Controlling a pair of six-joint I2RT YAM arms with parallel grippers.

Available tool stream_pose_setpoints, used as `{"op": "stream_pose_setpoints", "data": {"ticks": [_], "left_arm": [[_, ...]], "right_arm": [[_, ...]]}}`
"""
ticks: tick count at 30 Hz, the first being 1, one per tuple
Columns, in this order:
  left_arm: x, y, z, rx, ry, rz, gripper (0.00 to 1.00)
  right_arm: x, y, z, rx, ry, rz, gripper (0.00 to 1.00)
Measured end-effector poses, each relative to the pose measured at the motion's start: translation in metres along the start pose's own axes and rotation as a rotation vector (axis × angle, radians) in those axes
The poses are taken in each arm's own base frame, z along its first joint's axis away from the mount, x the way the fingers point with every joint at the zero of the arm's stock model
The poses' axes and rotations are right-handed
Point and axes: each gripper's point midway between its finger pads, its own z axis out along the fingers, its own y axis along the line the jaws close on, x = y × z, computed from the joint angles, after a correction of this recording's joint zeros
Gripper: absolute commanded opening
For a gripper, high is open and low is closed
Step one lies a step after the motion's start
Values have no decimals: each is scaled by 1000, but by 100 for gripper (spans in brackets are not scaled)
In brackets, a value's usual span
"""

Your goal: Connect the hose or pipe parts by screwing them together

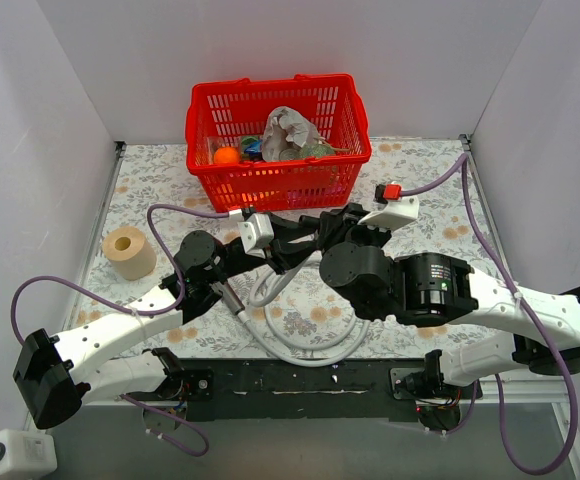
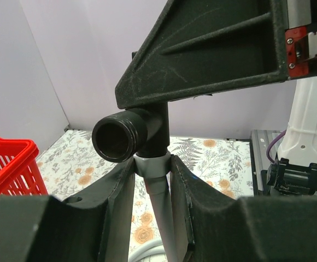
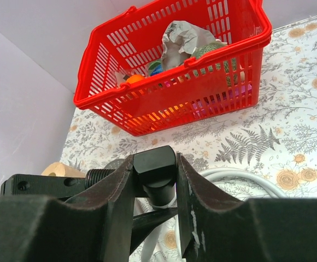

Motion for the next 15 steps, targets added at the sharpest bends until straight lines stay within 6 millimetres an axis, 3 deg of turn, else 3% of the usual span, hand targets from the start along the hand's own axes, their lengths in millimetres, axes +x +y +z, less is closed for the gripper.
{"op": "stream_pose_setpoints", "data": {"ticks": [6,15], "left_arm": [[0,-1,0,-1,-6,1,0],[-3,-4,-9,-10,-40,-2,0]], "right_arm": [[3,5,-2,-30,27,42,52],[8,15,-7,-92,76,103,57]]}}
